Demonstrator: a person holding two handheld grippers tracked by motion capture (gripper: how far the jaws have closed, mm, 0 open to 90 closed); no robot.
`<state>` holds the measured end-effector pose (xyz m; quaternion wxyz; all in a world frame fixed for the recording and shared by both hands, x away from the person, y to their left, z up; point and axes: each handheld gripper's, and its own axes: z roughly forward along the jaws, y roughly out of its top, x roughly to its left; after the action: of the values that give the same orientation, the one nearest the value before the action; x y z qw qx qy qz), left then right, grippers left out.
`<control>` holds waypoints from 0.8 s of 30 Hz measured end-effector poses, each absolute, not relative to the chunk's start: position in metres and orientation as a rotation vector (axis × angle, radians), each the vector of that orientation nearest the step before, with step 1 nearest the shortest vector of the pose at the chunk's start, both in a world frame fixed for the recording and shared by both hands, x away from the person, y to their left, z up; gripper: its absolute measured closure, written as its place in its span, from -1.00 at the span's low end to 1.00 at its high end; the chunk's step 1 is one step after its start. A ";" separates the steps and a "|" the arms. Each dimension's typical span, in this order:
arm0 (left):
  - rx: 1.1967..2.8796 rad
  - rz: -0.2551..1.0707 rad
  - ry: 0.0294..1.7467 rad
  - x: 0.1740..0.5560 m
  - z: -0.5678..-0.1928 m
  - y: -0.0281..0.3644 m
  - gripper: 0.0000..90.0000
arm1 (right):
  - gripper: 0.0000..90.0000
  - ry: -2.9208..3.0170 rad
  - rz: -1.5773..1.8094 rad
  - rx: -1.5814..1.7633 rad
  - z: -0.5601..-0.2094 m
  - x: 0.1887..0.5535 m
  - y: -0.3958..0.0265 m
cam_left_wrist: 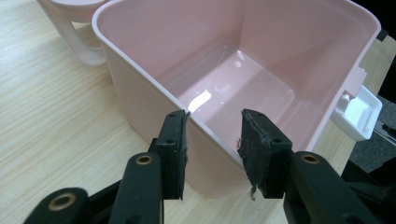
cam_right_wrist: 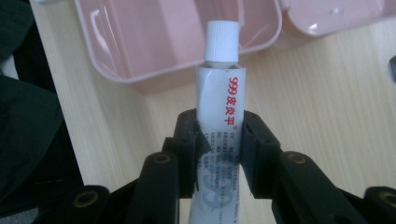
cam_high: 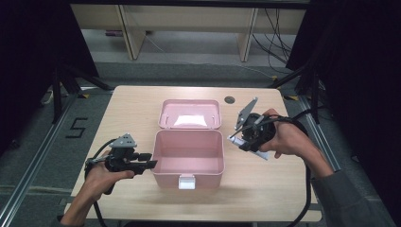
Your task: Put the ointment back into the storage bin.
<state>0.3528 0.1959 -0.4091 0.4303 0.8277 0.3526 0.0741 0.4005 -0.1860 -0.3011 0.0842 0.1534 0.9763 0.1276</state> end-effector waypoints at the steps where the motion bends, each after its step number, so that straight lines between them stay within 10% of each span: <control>1: 2.064 0.182 0.879 0.353 -0.409 0.196 0.35 | 0.56 2.913 0.381 0.458 -0.301 0.400 -0.186; 24: 2.065 0.198 0.879 0.352 -0.409 0.195 0.35 | 0.56 2.972 0.490 0.137 -0.301 0.392 -0.081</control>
<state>0.3524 0.1951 -0.4092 0.4297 0.8277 0.3521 0.0795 0.3918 -0.0808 -0.3009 0.0629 0.0454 0.9837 0.1623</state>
